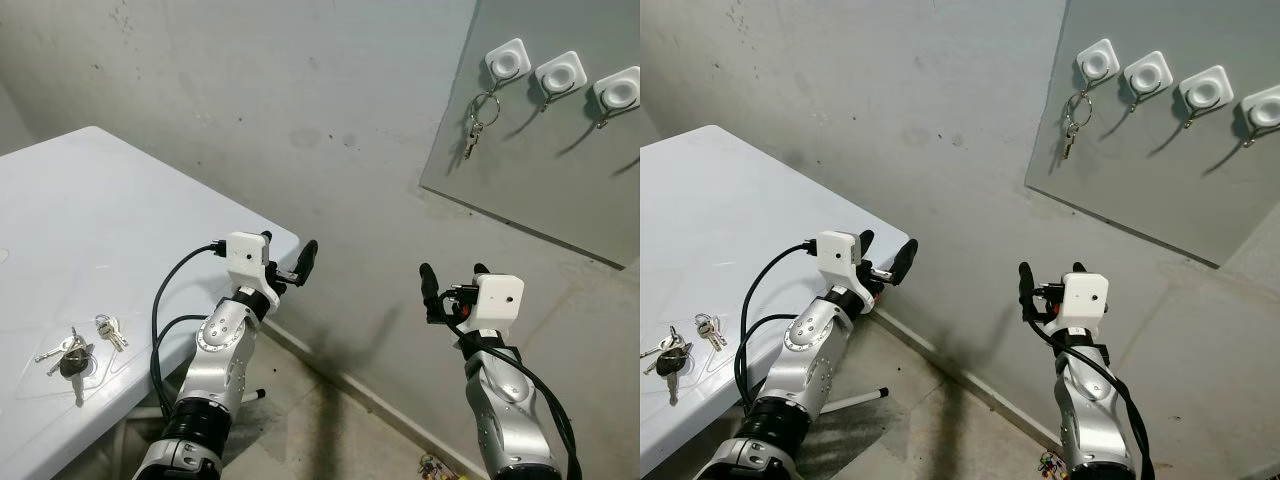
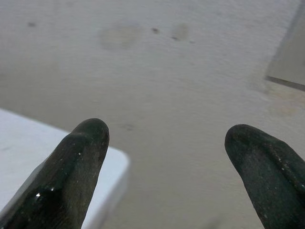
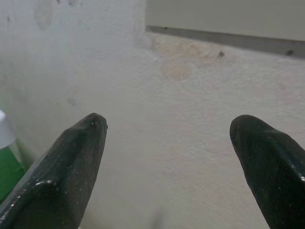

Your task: Hang keys on a hook

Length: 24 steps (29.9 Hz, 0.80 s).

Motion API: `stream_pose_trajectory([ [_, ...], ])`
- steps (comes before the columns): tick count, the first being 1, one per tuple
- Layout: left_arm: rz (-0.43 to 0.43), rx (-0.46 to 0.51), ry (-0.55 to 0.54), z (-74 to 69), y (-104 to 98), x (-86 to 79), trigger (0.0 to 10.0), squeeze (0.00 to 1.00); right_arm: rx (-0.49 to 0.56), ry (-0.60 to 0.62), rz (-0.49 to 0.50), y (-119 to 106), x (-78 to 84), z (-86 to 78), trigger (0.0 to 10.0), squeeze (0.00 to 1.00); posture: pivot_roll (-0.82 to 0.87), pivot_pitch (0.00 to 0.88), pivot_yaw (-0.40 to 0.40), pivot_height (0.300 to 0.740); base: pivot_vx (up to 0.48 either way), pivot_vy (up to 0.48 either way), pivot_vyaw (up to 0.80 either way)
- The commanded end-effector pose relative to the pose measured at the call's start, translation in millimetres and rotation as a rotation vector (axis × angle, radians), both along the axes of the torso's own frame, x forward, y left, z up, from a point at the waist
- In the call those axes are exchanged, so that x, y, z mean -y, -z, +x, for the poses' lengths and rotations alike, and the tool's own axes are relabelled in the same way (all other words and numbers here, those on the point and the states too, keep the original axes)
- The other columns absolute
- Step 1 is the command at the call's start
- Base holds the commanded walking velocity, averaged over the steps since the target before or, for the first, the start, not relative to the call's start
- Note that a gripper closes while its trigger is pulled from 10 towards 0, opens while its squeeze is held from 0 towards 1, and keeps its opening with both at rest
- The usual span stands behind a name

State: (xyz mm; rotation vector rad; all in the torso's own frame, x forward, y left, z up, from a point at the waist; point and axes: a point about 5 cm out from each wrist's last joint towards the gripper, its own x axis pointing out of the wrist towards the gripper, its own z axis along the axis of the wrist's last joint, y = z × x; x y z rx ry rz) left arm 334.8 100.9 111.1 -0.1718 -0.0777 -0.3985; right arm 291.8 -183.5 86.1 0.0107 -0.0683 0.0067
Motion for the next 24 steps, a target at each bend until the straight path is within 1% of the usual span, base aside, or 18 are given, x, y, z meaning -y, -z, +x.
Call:
stream_pose_trajectory([
  [1,0.001,-0.016,-0.016,0.1,4.4,-5.9,10.0,0.00,0.026,-0.020,-0.016,-5.8,-4.1,1.0,10.0,0.00,-0.01,0.000,-0.019,0.732,0.000,0.000,0.80],
  [6,0.003,-0.021,-0.035,-0.8,6.4,-9.3,10.0,0.00,0.026,-0.026,-0.026,-5.4,-4.5,-0.1,10.0,0.00,0.00,0.000,-0.028,0.732,0.000,0.000,0.80],
  [11,-0.014,-0.021,-0.055,-1.3,6.2,-13.3,10.0,0.00,0.035,-0.048,-0.030,-7.5,-7.0,-1.8,10.0,0.00,0.00,0.000,-0.032,0.732,0.000,0.000,0.80],
  [13,-0.027,-0.005,-0.048,-5.9,6.4,-14.8,10.0,0.00,0.047,-0.066,-0.037,-9.5,-9.2,-5.8,10.0,0.00,0.00,0.000,-0.032,0.732,0.000,0.000,0.80],
  [15,-0.026,0.003,-0.039,-8.0,6.8,-14.6,10.0,0.00,0.049,-0.071,-0.038,-9.8,-10.0,-7.3,10.0,0.00,0.00,0.000,-0.034,0.732,0.000,0.000,0.80],
  [16,-0.023,0.009,-0.030,-11.8,8.3,-14.5,10.0,0.00,0.048,-0.076,-0.037,-9.7,-11.7,-10.3,10.0,0.00,0.00,0.000,-0.034,0.732,0.000,0.000,0.80],
  [18,-0.015,0.009,-0.036,-14.1,9.7,-15.1,10.0,0.00,0.050,-0.086,-0.039,-10.0,-13.7,-13.5,10.0,0.00,0.00,0.000,-0.034,0.732,0.000,0.000,0.80],
  [20,-0.040,0.006,-0.032,-18.3,10.0,-15.9,10.0,0.00,0.046,-0.102,-0.048,-8.6,-16.9,-21.0,10.0,0.00,0.00,0.000,-0.037,0.732,0.000,0.000,0.80],
  [24,-0.052,0.011,-0.034,-18.9,7.7,-16.4,10.0,0.00,0.039,-0.106,-0.035,-7.6,-17.8,-23.3,10.0,0.00,0.00,0.000,-0.037,0.732,0.000,0.000,0.80],
])
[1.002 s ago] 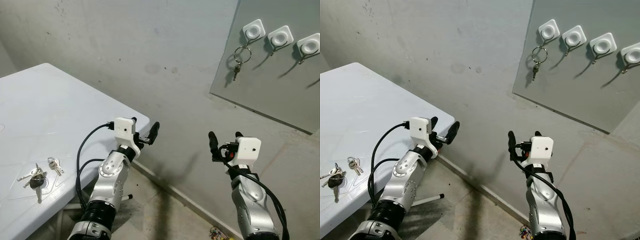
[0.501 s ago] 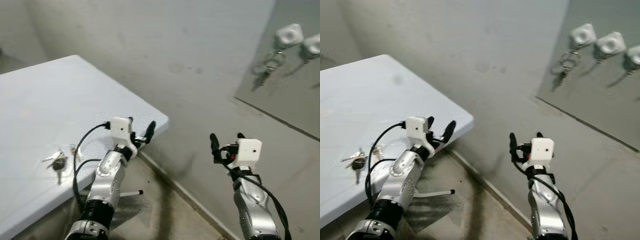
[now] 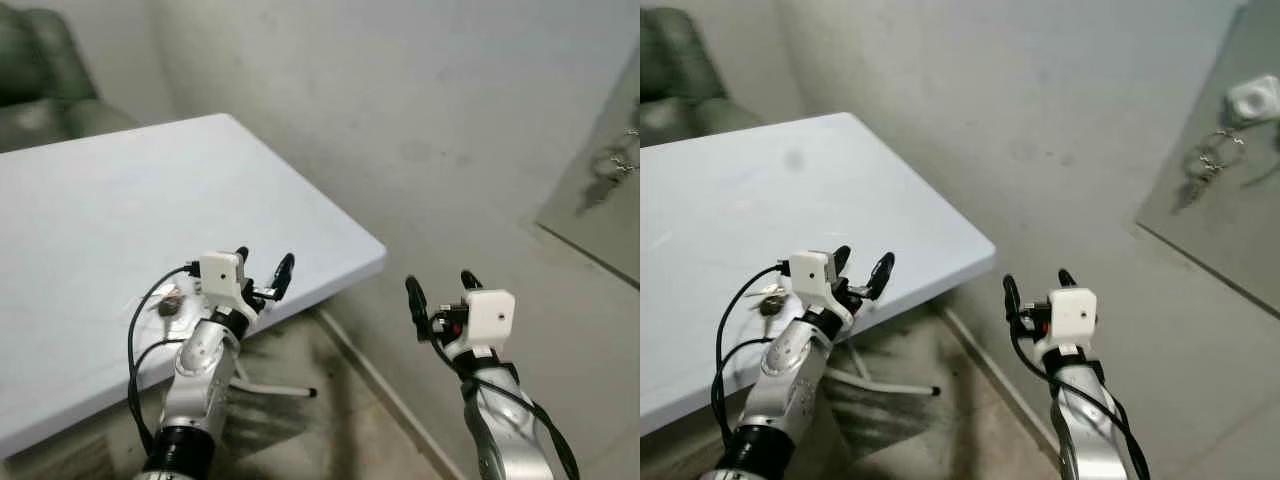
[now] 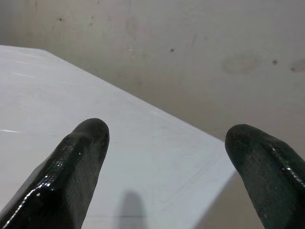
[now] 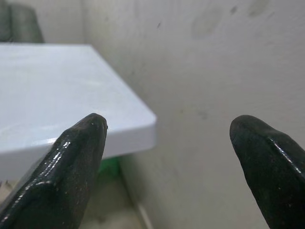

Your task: Hang keys on a hook

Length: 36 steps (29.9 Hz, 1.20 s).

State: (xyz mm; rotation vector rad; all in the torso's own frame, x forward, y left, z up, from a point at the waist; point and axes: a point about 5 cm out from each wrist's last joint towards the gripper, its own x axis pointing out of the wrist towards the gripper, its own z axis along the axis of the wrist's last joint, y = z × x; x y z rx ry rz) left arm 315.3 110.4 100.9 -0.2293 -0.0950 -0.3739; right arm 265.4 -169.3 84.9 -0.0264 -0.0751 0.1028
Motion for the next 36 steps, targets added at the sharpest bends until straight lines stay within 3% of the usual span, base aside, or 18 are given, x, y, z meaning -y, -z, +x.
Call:
stream_pose_trajectory([
  [1,0.011,0.008,-0.007,1.0,-3.9,-6.5,10.0,0.00,0.030,-0.012,-0.002,-9.1,-3.6,3.2,10.0,0.00,0.01,0.000,-0.043,0.732,0.000,0.000,0.80],
  [12,0.026,-0.004,-0.010,4.6,-8.1,-8.7,10.0,0.00,0.030,-0.019,-0.024,-14.1,0.6,5.9,10.0,0.00,0.01,0.000,-0.043,0.732,0.000,0.000,0.80],
  [15,-0.009,-0.028,-0.017,5.0,-7.6,-10.0,10.0,0.00,0.034,-0.010,-0.027,-15.7,2.9,7.5,10.0,0.00,0.01,0.000,-0.039,0.732,0.000,0.000,0.80],
  [30,0.024,-0.011,-0.008,6.3,-13.1,-8.4,10.0,0.00,0.048,-0.009,-0.030,-20.8,4.1,12.5,10.0,0.00,0.02,0.000,-0.043,0.732,0.000,0.000,0.80],
  [36,0.015,-0.026,-0.012,7.2,-12.4,-9.1,10.0,0.00,0.049,0.003,0.006,-20.2,3.9,11.9,10.0,0.00,0.01,0.000,-0.040,0.732,0.000,0.000,0.00],
])
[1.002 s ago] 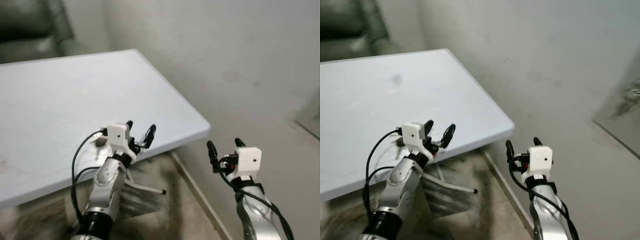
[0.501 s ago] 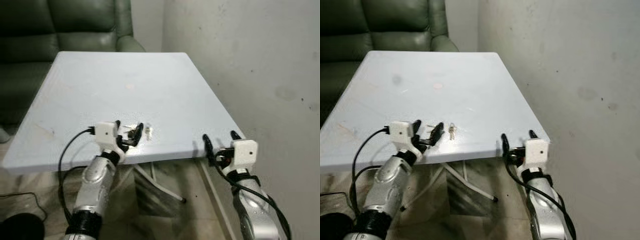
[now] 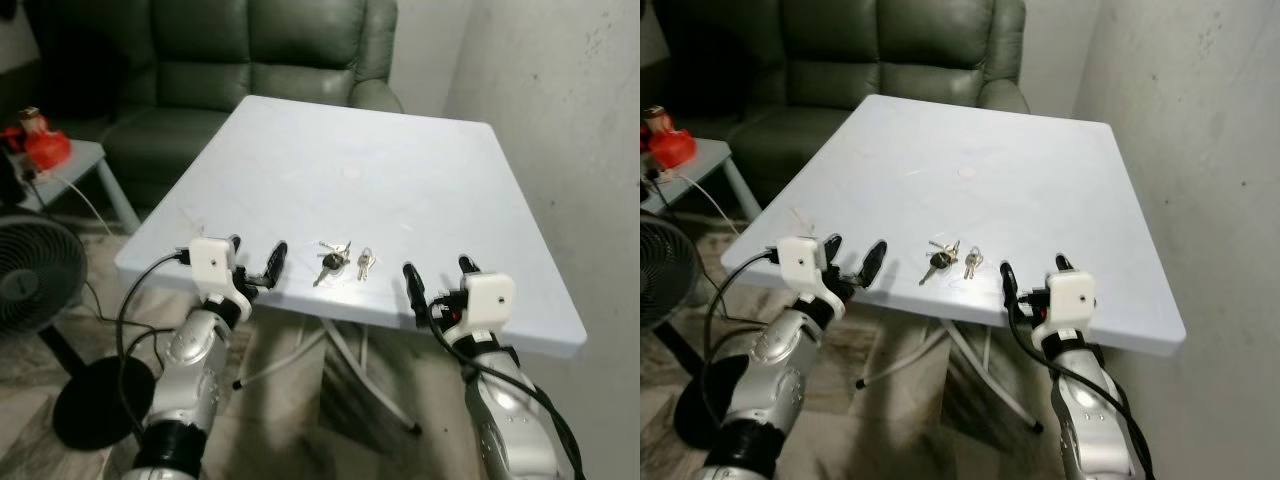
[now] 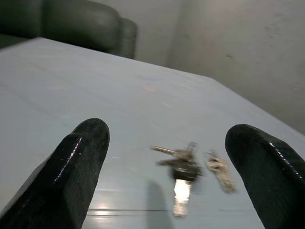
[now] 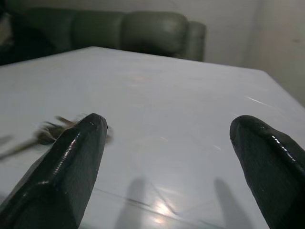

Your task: Hang keys on a hook

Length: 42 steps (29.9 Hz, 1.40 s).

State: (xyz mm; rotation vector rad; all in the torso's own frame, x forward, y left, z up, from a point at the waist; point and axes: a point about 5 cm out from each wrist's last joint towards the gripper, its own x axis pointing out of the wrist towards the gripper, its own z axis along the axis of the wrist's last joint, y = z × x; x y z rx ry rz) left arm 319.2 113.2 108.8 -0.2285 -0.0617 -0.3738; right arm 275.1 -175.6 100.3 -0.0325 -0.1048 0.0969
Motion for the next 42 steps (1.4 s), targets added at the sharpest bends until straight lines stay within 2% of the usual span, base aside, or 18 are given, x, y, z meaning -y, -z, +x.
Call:
stream_pose_trajectory([
  [1,0.010,0.004,-0.017,3.4,-4.3,-6.4,10.0,0.00,0.019,-0.003,0.011,-4.9,-2.4,2.2,10.0,0.00,0.01,0.000,-0.040,0.732,0.000,0.000,0.00],
  [42,-0.003,-0.015,-0.024,6.6,-4.9,-4.1,10.0,0.00,0.015,-0.014,0.020,-6.0,-1.8,1.3,10.0,0.00,0.02,0.000,-0.055,0.732,0.000,0.446,0.00],
])
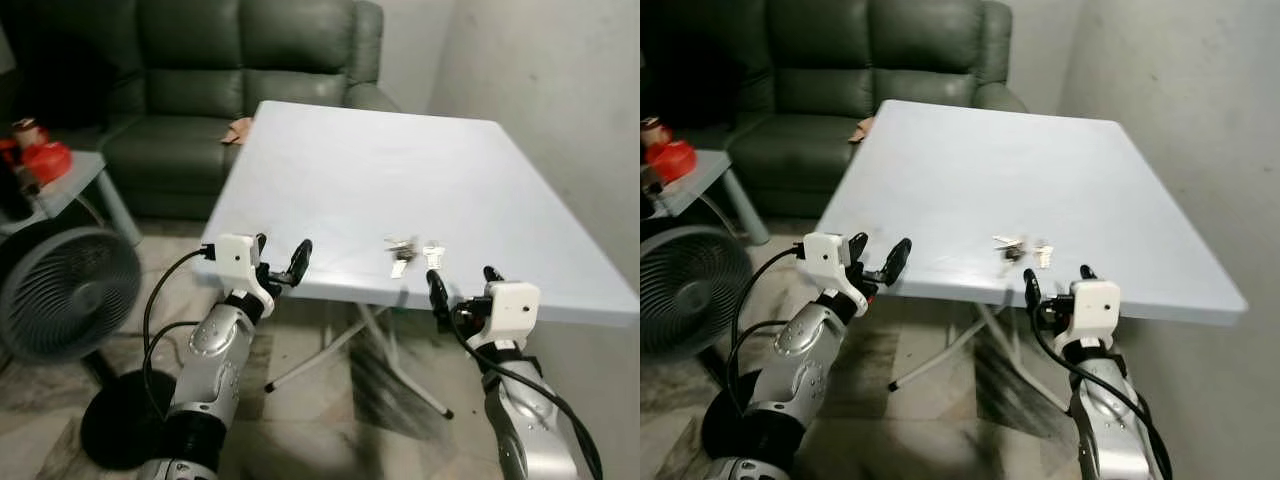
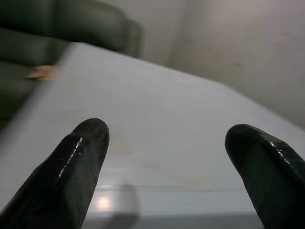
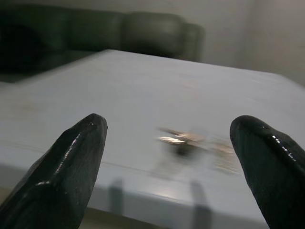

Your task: Hang keys on a hook

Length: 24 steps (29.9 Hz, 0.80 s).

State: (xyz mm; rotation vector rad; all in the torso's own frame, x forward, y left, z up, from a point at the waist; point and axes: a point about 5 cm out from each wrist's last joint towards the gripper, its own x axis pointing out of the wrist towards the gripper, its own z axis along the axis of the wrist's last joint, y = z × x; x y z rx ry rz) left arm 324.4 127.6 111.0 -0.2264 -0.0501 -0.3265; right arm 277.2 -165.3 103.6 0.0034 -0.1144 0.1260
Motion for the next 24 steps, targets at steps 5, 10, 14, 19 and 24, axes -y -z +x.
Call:
stream_pose_trajectory([
  [5,0.002,-0.038,0.002,2.5,0.5,10.4,10.0,0.00,0.007,0.015,-0.013,-2.0,8.2,-0.9,10.0,0.00,0.02,0.000,-0.054,0.732,0.000,0.000,0.00],
  [10,0.016,-0.064,0.007,2.6,3.2,10.9,10.0,0.00,0.003,0.012,-0.020,-1.7,7.8,-0.8,10.0,0.00,0.02,0.000,-0.054,0.732,0.000,0.000,0.00],
  [14,0.049,-0.074,0.015,1.9,6.8,11.4,10.0,0.00,0.001,0.007,-0.020,-1.4,7.9,-0.6,10.0,0.00,0.02,0.000,-0.057,0.732,0.000,0.000,0.00],
  [19,0.049,-0.085,0.024,0.2,7.8,11.7,10.0,0.00,0.001,0.002,-0.019,-1.4,7.2,-0.5,10.0,0.00,0.03,0.000,-0.058,0.732,0.000,0.000,0.00],
  [24,0.051,-0.087,0.021,0.1,8.0,11.2,10.0,0.00,-0.003,-0.003,-0.019,-0.4,6.4,-0.2,10.0,0.00,0.03,0.000,-0.058,0.732,0.000,0.000,0.00],
])
